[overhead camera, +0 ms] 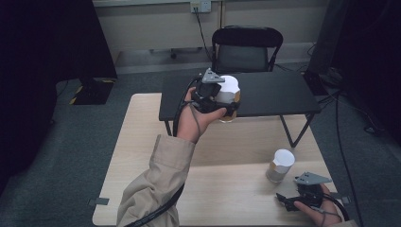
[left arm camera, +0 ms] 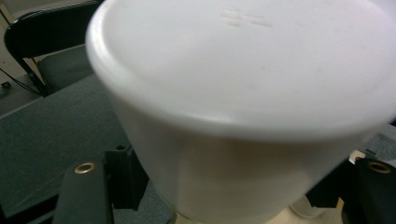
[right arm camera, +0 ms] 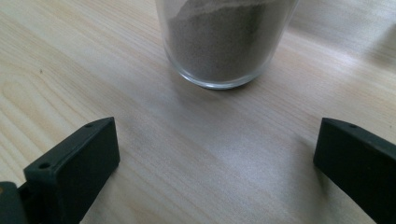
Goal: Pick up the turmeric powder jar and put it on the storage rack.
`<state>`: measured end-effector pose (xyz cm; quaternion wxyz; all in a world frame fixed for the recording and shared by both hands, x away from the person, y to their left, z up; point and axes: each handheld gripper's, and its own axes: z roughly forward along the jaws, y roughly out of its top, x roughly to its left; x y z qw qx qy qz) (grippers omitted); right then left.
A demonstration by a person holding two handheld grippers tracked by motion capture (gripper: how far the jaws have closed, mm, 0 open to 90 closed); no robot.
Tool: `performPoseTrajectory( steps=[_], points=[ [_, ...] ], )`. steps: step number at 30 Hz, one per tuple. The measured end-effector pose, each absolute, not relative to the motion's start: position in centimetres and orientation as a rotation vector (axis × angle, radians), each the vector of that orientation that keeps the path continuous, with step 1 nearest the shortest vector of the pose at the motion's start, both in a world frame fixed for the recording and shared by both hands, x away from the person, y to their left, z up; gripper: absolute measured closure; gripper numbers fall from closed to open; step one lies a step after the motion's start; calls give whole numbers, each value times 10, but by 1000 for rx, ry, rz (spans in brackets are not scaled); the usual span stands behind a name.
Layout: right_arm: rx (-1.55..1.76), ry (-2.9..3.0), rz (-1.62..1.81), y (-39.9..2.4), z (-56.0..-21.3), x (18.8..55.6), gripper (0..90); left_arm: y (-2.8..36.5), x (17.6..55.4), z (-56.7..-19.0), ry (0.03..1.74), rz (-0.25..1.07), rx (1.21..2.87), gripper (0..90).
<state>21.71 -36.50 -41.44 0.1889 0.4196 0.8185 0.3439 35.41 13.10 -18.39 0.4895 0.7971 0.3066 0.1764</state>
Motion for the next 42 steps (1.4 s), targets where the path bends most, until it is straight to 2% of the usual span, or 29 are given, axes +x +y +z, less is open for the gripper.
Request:
performPoseTrajectory(
  steps=[42],
  points=[
    [1175, 2308, 968, -366, -414, 216, 0, 127, 376, -194, 856, 500, 1921, 302]
  ],
)
